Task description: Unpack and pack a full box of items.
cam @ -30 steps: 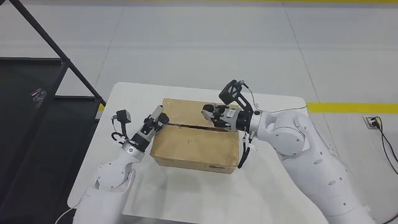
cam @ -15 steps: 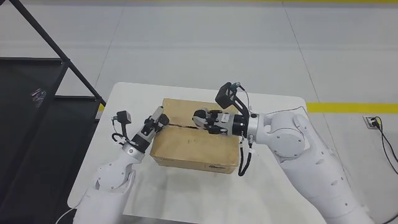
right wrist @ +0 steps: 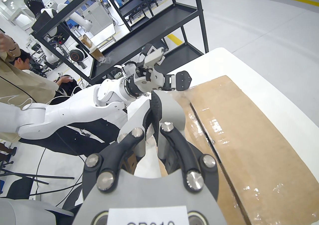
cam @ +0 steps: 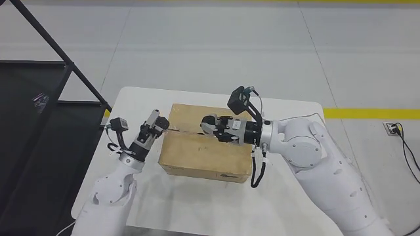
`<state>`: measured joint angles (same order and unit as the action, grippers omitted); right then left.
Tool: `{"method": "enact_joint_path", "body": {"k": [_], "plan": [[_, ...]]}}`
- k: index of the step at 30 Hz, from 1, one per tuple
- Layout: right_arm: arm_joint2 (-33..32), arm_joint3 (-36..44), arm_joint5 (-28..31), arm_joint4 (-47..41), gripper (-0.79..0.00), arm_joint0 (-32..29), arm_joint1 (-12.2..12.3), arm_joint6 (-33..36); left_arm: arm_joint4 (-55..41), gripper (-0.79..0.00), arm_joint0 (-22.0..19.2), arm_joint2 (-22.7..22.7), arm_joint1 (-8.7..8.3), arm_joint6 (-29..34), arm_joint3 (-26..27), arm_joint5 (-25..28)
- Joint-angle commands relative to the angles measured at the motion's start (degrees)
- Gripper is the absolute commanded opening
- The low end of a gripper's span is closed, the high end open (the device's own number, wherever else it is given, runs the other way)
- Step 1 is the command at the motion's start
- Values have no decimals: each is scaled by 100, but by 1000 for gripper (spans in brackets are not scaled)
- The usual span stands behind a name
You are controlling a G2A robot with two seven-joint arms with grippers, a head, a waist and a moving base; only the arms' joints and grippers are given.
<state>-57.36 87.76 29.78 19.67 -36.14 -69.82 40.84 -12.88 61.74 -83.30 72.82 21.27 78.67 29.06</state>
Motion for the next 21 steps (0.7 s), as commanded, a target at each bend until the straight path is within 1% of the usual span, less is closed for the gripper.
{"method": "enact_joint_path", "body": {"k": [1,4,7,11,17,21], "plan": [[3,89,-73,22,-785,-84,2,-68,-128,0,99,-194,-27,-4,96,43],[-36,138,-112,-183,-785,-156,4,-104,-148,0,223,-371,-61,36,204,39],[-81,87,-87,-531,-785,-181,4,-50,-154,0,288,-417,-74,68,250,16],[-119,22,-62,-878,-785,-191,5,32,-105,0,298,-312,-71,187,274,45],[-120,2,-133,-1053,-785,-211,5,119,-70,0,215,-105,-64,479,278,181],[-110,-13,-142,-1125,-785,-247,2,114,11,0,89,44,-55,576,153,102]]}}
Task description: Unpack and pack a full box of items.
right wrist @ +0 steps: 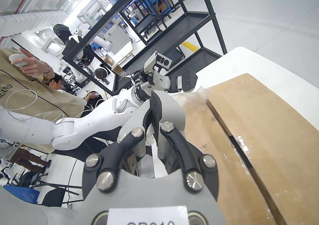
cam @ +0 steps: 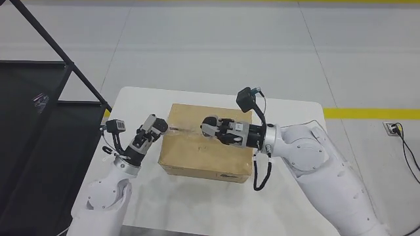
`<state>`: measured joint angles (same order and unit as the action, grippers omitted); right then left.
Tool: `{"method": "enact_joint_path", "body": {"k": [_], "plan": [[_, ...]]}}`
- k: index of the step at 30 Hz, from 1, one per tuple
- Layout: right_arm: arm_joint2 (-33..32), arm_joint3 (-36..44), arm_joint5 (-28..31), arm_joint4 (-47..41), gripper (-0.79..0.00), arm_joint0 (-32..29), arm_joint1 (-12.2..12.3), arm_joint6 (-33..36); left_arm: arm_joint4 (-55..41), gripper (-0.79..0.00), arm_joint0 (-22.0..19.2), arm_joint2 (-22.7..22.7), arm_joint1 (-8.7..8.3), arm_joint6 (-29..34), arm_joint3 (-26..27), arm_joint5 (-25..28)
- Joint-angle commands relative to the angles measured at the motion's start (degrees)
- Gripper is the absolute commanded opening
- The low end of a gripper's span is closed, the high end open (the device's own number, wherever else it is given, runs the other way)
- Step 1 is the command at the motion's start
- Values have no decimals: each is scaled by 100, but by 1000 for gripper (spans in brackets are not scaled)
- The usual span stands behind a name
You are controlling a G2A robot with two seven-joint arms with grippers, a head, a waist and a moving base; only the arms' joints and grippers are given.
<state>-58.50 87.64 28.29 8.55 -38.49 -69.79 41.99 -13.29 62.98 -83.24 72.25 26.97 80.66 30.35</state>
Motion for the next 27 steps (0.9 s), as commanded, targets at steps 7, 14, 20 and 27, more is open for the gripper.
{"method": "enact_joint_path", "body": {"k": [7,14,20,27], "plan": [[-37,146,-5,-15,-785,-170,19,-14,229,0,-291,310,40,-71,-470,-186],[-131,400,-63,-51,-785,-393,57,27,248,0,-400,411,53,-54,-661,-128],[-209,555,-357,50,-785,-530,78,-50,228,0,-411,423,50,-33,-669,-95],[-351,557,-675,184,-785,-751,119,-85,217,0,-375,383,35,-22,-606,-73]]}}
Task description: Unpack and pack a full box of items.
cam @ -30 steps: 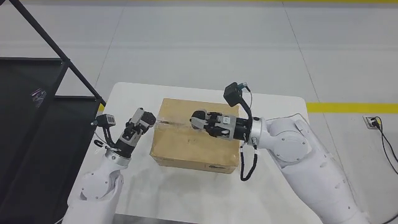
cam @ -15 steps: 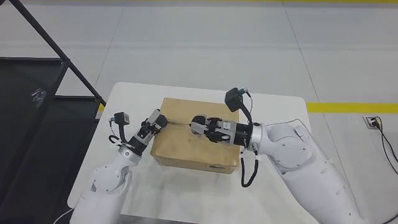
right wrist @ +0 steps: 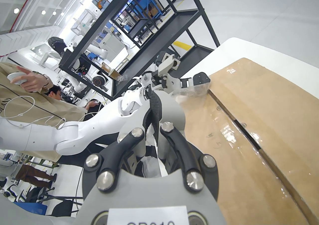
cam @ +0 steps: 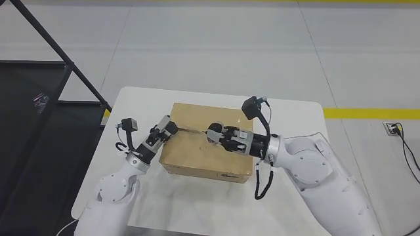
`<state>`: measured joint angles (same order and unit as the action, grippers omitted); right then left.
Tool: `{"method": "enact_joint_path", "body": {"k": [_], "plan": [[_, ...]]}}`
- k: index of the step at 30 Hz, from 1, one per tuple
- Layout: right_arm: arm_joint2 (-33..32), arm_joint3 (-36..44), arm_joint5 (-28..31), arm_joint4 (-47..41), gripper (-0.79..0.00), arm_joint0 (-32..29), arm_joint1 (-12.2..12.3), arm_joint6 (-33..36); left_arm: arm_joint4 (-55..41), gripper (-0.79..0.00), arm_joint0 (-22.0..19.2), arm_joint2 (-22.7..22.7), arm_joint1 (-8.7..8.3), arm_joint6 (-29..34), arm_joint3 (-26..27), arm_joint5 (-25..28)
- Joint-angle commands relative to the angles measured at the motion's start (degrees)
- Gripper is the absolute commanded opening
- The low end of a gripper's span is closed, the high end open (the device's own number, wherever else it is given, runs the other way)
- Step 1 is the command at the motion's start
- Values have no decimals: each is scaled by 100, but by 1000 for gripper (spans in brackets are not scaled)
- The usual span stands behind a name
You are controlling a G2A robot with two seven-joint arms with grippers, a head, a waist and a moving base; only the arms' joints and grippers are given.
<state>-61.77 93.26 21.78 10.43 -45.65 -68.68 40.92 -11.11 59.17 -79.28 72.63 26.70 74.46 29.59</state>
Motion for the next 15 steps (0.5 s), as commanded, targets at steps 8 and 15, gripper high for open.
{"method": "enact_joint_path", "body": {"k": [8,15], "plan": [[-320,133,-232,-15,-785,-429,89,69,-21,0,10,-49,-19,25,93,-13],[-477,288,-251,-153,-785,-666,129,53,8,0,-80,56,-9,55,46,-45]]}}
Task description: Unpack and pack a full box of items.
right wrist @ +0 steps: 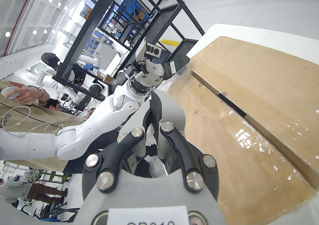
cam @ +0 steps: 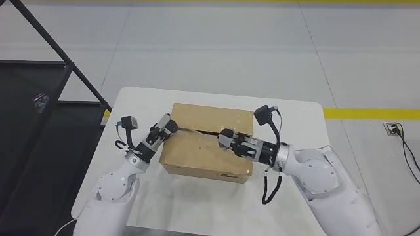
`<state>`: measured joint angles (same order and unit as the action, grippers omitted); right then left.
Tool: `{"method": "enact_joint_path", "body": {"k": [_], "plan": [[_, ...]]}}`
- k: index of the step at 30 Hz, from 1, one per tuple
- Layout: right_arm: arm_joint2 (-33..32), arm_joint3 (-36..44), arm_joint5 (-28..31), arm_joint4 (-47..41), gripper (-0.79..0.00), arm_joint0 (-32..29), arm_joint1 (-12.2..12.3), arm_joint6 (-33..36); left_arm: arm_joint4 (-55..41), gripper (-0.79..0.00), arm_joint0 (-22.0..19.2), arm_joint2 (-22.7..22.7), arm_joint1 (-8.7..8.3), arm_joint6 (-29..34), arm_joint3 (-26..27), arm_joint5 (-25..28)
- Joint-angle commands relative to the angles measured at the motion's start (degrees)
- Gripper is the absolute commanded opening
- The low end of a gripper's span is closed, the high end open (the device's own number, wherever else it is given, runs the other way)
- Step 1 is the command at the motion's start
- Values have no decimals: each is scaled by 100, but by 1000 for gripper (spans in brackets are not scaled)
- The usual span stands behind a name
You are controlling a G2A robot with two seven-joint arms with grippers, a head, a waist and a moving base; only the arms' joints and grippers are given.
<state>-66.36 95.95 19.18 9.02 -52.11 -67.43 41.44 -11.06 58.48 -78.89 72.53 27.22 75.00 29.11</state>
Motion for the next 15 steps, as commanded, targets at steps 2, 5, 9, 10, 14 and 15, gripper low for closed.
{"method": "enact_joint_path", "body": {"k": [2,5,9,10,14,15], "plan": [[-43,66,-1,-16,-785,-53,13,16,-5,0,-34,44,5,28,-25,10],[-66,100,-52,-17,-785,-91,21,9,-10,0,-66,75,7,65,-60,19],[-118,89,-236,47,-785,-158,33,-62,-1,0,-79,119,10,81,-56,37],[-129,83,-263,59,-785,-171,36,-80,-3,0,-83,123,10,84,-58,38],[-156,44,-345,128,-785,-232,44,-161,4,0,-111,146,9,117,-63,19],[-163,24,-354,126,-785,-246,46,-162,9,0,-116,154,9,123,-58,16]]}}
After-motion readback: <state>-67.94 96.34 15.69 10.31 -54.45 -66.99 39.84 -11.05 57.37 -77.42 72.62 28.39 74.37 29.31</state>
